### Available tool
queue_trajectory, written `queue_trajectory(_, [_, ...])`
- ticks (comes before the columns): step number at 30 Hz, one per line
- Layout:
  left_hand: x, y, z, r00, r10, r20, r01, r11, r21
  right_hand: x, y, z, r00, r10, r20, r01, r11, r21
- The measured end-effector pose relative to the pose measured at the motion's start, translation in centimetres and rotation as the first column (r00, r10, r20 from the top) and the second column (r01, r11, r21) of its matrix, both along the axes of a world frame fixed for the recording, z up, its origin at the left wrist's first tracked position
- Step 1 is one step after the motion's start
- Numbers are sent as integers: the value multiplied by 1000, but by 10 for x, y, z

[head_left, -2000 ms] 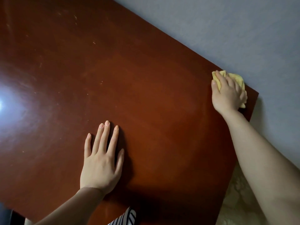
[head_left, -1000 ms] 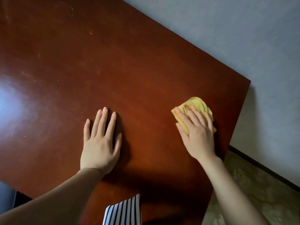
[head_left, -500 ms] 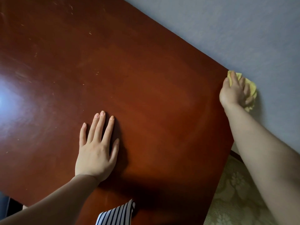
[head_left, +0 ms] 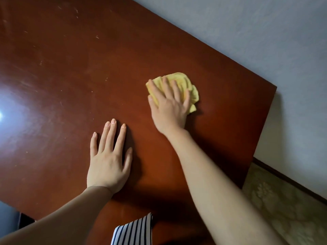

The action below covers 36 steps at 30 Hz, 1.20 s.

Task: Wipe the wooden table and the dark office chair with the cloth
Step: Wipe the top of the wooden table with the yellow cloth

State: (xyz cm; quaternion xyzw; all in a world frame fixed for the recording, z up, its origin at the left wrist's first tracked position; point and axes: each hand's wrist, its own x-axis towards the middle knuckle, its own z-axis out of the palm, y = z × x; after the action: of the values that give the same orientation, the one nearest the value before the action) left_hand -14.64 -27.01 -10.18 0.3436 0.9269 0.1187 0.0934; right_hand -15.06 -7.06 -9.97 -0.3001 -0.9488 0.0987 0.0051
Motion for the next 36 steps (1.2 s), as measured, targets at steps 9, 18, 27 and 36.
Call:
queue_trajectory(9, [2, 0, 0, 1000, -11, 4, 11, 1000, 21, 99, -23, 3, 983, 155, -97, -156, 988, -7])
queue_trajectory(18, [3, 0, -1, 1000, -13, 2, 13, 1000, 23, 181, 40, 6, 968, -236, -85, 241, 969, 47])
queue_trajectory(27, [2, 1, -2, 1000, -17, -17, 17, 1000, 16, 156, 136, 11, 838, -545, -9, 545, 838, 0])
queue_trajectory(36, [1, 2, -2, 999, -14, -33, 15, 1000, 23, 152, 86, 5, 836, -549, -6, 549, 835, 50])
